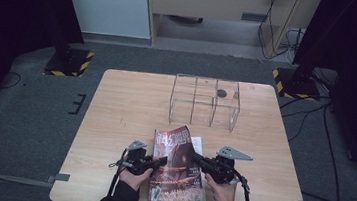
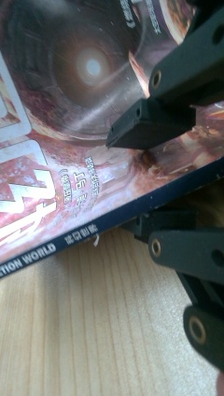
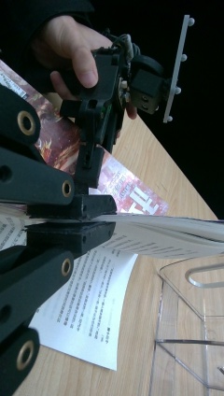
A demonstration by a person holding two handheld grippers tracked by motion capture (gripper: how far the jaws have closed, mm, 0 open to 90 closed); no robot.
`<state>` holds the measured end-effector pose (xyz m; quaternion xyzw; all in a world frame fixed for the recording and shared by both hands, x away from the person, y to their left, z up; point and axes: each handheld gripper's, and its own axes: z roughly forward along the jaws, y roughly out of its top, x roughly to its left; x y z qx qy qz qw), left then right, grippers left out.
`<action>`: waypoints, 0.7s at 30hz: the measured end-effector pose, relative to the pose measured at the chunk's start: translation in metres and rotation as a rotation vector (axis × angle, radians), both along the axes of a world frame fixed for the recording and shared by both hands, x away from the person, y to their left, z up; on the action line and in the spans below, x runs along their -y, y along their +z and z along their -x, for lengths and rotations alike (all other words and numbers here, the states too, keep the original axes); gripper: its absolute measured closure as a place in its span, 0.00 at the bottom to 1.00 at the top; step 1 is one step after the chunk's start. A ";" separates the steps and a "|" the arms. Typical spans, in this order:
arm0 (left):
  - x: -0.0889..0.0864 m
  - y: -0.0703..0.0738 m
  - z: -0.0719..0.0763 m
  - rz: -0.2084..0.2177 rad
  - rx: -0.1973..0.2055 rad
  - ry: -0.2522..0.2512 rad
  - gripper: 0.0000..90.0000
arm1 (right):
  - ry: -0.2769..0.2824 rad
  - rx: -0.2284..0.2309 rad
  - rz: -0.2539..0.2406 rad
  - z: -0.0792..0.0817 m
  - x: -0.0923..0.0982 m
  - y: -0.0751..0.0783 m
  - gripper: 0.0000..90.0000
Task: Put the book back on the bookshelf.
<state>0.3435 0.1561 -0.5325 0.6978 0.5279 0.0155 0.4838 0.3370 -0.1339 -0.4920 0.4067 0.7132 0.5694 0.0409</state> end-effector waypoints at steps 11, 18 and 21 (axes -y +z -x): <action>0.000 0.013 0.006 0.013 0.028 0.008 0.83 | -0.025 -0.020 0.000 -0.003 0.004 -0.003 0.96; 0.002 0.023 0.008 0.001 0.069 0.013 0.85 | -0.051 -0.043 -0.009 -0.007 0.008 -0.004 0.95; 0.001 0.029 0.008 0.002 0.073 0.015 0.86 | -0.058 -0.046 -0.009 -0.009 0.010 -0.004 0.93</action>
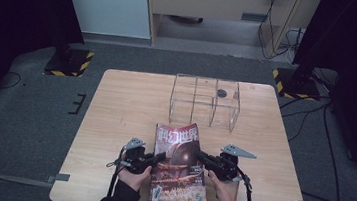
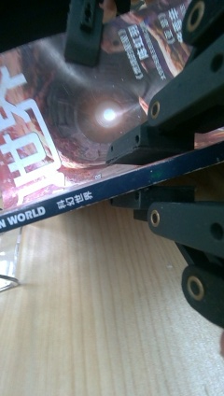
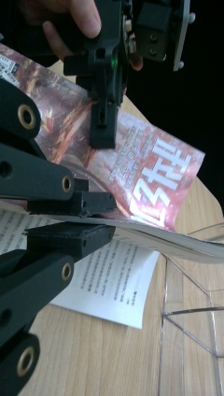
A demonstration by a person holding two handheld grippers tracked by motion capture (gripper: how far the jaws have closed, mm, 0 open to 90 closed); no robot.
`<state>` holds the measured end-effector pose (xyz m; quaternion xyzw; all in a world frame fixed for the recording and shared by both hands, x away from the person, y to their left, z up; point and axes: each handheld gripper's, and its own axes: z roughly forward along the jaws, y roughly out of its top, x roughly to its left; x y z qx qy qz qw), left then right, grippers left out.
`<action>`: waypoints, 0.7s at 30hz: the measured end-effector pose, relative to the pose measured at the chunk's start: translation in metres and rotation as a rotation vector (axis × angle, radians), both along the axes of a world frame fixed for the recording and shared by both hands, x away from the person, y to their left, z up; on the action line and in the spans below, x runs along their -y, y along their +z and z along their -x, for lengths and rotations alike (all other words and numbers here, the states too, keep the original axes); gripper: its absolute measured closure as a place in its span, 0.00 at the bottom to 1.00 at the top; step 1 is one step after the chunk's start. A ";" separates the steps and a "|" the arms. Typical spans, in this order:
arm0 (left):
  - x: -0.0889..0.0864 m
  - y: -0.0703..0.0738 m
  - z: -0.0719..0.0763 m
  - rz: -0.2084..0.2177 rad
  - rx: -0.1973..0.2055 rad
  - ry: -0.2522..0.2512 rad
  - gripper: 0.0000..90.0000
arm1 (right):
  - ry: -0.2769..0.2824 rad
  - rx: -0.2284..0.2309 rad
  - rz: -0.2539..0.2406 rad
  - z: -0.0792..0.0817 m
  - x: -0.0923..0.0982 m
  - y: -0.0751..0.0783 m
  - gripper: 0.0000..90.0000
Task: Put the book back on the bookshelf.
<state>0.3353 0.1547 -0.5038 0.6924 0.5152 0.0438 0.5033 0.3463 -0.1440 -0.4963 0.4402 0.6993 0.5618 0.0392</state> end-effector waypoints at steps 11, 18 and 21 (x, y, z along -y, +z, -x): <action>-0.004 0.033 0.001 0.062 0.061 0.024 0.93 | -0.032 -0.024 -0.023 -0.004 0.006 -0.002 0.90; -0.001 0.059 0.007 0.075 0.136 -0.011 0.93 | -0.058 -0.020 -0.050 -0.006 0.011 0.000 0.84; 0.002 0.069 0.009 0.086 0.158 -0.030 0.93 | -0.070 -0.021 -0.061 -0.008 0.014 0.000 0.79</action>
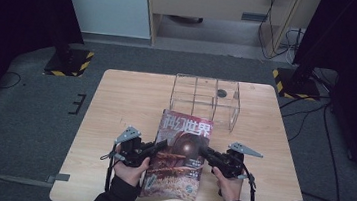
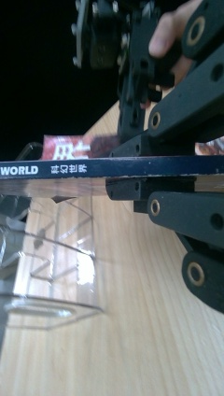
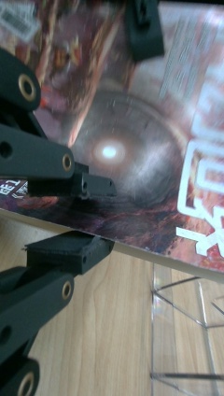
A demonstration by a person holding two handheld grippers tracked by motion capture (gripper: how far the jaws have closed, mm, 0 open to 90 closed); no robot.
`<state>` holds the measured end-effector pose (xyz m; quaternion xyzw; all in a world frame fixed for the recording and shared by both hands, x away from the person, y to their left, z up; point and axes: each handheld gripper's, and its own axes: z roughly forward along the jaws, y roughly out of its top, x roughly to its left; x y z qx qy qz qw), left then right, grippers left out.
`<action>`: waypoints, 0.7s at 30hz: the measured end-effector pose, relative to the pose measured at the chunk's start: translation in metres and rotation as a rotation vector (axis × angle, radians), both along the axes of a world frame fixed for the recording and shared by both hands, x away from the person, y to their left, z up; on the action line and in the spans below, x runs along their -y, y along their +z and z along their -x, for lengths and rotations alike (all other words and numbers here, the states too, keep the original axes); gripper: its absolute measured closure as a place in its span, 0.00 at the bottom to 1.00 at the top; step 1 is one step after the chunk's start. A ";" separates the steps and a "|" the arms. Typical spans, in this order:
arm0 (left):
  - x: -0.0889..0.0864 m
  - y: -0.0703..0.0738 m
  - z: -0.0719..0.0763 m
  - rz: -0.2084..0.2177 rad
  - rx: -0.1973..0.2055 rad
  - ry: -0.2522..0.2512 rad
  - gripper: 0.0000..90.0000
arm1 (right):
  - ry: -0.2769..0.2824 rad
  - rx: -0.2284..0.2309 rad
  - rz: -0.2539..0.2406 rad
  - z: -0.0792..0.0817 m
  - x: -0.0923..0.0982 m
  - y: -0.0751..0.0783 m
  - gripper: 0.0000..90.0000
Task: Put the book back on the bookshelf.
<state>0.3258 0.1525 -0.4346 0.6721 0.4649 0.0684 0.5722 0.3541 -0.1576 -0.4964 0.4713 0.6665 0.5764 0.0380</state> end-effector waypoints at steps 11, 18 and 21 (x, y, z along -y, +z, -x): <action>0.006 0.025 -0.002 -0.015 0.051 -0.002 0.93 | -0.109 0.023 0.119 -0.008 0.014 0.003 0.53; 0.002 0.049 -0.011 -0.040 0.098 0.044 0.93 | -0.170 0.020 0.229 -0.013 0.038 0.000 0.37; 0.001 0.059 -0.015 -0.036 0.114 0.053 0.93 | -0.223 0.021 0.261 -0.016 0.050 0.001 0.29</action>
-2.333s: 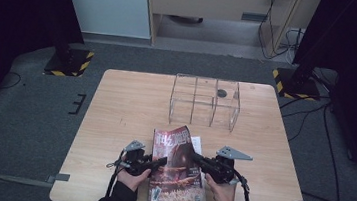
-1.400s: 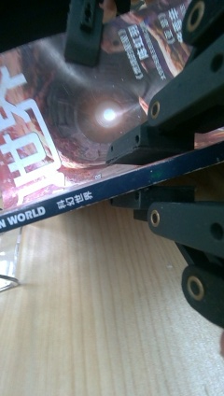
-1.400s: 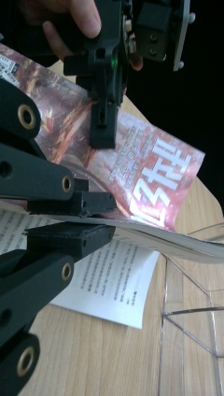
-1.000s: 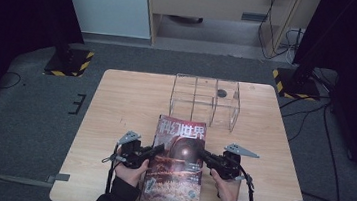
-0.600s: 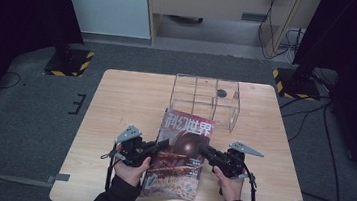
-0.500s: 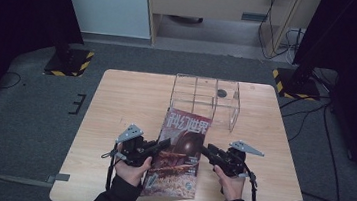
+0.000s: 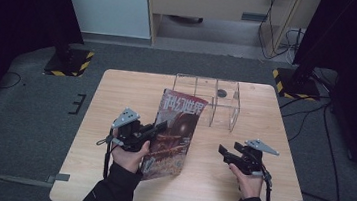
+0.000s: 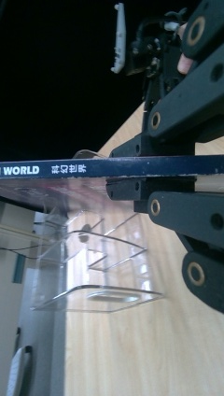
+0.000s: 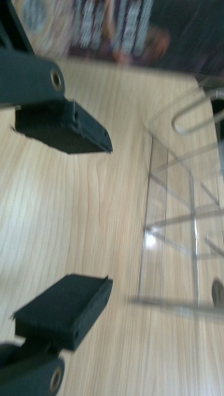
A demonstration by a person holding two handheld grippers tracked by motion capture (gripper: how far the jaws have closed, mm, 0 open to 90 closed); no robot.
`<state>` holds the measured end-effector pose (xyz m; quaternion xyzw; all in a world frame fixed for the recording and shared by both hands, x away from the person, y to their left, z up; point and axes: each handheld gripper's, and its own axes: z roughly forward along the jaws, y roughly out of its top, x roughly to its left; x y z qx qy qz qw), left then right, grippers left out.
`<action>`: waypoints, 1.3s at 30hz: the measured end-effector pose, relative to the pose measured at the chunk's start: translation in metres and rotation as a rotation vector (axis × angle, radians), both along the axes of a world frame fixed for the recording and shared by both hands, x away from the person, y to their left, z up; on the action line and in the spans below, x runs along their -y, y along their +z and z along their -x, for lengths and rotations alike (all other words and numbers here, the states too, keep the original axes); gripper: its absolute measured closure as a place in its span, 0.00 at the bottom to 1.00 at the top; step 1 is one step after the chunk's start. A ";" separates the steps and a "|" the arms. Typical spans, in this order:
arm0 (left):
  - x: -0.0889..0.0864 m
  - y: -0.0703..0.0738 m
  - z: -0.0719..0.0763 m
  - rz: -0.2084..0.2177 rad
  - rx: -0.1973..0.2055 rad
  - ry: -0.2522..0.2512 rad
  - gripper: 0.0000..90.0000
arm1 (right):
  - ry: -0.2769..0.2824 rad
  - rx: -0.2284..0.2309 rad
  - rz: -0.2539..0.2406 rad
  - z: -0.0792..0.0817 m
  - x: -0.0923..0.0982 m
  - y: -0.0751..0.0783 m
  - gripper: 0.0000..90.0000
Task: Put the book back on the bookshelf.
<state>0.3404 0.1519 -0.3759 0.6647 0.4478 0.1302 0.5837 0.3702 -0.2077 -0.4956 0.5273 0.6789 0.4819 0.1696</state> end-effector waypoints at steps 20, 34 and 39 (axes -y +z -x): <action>0.000 0.039 -0.025 -0.030 0.087 0.101 0.93 | -0.089 -0.073 0.254 0.004 0.054 -0.024 0.12; 0.005 0.053 -0.044 -0.016 0.102 0.127 0.93 | -0.105 -0.095 0.333 0.011 0.070 -0.037 0.10; 0.008 0.063 -0.050 -0.007 0.124 0.134 0.93 | -0.097 -0.108 0.335 0.012 0.075 -0.042 0.09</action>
